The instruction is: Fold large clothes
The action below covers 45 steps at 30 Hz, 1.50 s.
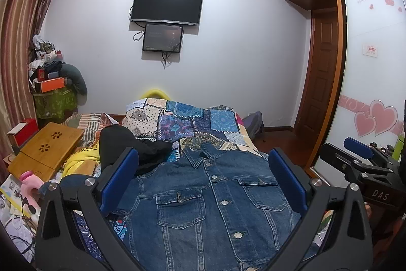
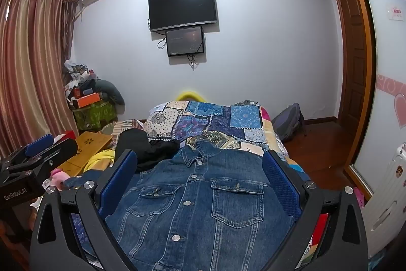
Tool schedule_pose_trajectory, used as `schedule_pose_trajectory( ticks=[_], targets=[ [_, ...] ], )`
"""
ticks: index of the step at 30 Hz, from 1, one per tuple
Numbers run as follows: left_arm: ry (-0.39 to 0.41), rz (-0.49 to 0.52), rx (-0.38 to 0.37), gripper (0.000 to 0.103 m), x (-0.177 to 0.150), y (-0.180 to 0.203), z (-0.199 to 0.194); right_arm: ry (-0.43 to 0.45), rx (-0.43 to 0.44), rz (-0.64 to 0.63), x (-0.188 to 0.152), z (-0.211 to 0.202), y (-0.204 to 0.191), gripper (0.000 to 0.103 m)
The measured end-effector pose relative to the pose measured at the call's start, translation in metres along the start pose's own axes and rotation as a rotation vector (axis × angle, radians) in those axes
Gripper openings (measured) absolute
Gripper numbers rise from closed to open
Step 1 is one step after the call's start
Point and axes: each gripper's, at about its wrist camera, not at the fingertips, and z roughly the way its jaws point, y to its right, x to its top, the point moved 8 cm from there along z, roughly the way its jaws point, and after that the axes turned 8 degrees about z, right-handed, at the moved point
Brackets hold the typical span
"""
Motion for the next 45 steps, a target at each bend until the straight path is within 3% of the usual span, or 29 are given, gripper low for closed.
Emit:
schedule_pose_trajectory(
  ticks=[45],
  targets=[
    [-0.011,-0.009,0.010,0.103,0.0007,-0.0045,0.0003,-0.009,-0.003,-0.005,-0.0074,0.0047,-0.0019,0.098]
  ],
)
